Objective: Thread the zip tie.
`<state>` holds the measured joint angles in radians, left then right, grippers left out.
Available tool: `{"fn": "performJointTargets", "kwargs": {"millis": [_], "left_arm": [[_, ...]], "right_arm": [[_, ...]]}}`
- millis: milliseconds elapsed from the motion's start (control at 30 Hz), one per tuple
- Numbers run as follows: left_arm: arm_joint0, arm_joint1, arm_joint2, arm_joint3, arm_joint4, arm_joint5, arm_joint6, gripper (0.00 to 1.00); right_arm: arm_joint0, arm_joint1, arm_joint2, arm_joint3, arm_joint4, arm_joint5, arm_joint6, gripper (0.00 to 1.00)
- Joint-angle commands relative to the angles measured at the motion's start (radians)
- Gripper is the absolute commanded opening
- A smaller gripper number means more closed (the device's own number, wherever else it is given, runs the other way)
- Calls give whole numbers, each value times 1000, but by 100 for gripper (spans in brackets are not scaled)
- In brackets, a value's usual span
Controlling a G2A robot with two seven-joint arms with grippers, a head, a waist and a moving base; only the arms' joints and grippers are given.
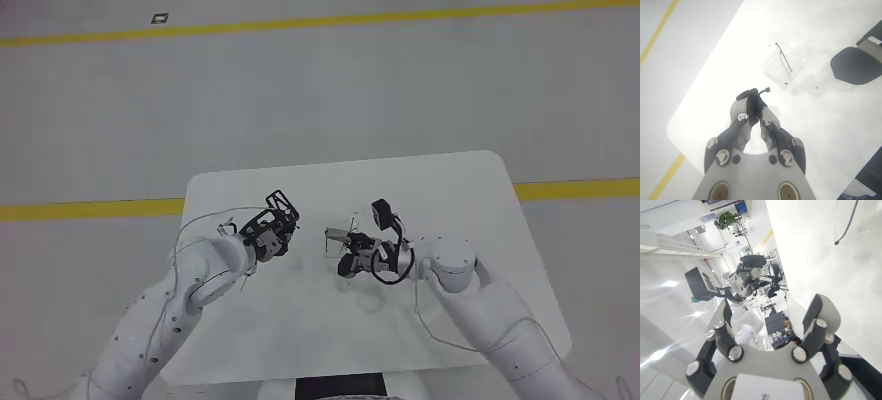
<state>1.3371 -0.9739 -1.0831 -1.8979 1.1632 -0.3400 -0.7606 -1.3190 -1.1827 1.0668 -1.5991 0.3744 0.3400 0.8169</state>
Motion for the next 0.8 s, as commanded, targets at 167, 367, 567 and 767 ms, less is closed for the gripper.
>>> {"fn": "performJointTargets", "kwargs": {"millis": [167,367,567,767], "left_arm": [[0,0,0,0,0,0,0,0],[0,0,0,0,0,0,0,0],[0,0,0,0,0,0,0,0],[0,0,0,0,0,0,0,0]], "right_arm": [[112,-14,-87,94,55,0,-11,100],[112,-14,-87,94,55,0,-11,100],[105,-15,-95,85,62,-15,-10,100],[149,-28,-136,126,94,0,18,100]]}}
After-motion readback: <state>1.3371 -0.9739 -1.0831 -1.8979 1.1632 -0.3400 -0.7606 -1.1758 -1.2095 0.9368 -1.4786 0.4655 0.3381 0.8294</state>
